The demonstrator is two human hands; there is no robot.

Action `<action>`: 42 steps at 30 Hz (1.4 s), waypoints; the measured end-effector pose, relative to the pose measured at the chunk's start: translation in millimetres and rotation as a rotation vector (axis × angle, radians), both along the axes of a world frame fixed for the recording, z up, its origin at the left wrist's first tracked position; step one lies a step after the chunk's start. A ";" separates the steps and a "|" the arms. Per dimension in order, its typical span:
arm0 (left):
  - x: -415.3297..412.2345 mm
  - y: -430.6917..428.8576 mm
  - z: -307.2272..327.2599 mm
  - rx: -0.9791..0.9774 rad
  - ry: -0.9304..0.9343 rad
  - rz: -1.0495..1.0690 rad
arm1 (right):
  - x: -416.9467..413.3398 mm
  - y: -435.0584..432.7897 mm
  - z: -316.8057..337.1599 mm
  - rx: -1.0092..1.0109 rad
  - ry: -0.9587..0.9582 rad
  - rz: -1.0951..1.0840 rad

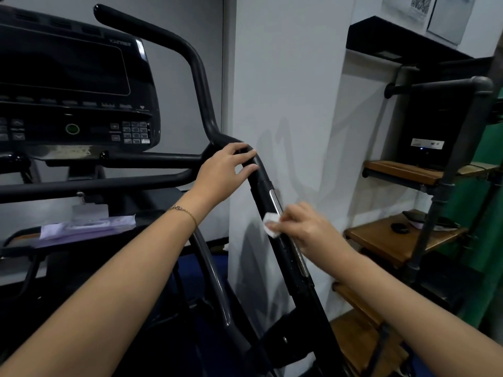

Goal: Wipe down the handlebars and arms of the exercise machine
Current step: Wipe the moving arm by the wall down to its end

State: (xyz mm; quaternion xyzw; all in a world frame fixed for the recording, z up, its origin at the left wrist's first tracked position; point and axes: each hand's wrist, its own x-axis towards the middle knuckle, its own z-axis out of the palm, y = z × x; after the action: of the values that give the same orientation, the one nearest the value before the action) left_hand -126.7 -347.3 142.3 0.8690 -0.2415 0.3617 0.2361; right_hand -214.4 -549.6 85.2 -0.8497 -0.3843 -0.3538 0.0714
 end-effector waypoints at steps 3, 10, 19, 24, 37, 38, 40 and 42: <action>-1.1 -0.4 2.2 0.021 0.000 0.012 | -6.9 -6.0 -0.8 -0.085 -0.005 0.039; -5.5 -0.9 4.9 0.022 0.020 0.021 | 20.1 10.6 23.2 -0.060 -0.075 -0.021; -7.6 -1.5 6.9 0.038 0.023 0.026 | 6.4 0.8 18.6 -0.222 -0.080 0.018; -9.5 -1.5 6.8 0.026 0.027 0.028 | 0.9 0.8 12.9 -0.197 -0.108 -0.028; -67.3 -1.1 -3.3 -0.877 0.598 -0.454 | -17.6 18.8 57.9 0.381 0.104 0.041; -73.6 0.2 -6.9 -0.961 0.717 -0.532 | -12.4 26.5 64.5 0.375 0.109 0.026; -79.8 3.2 -11.4 -1.039 0.826 -0.613 | -3.0 39.4 71.8 0.351 0.124 0.010; -80.9 4.4 -11.3 -1.091 0.835 -0.624 | 6.3 46.0 74.9 0.333 0.143 0.015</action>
State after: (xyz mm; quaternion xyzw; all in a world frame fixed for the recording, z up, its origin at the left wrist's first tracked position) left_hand -207.7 -343.0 131.0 0.5850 -0.1537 -0.0131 0.7962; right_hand -208.1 -503.6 160.1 -0.8462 -0.3206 -0.3508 0.2409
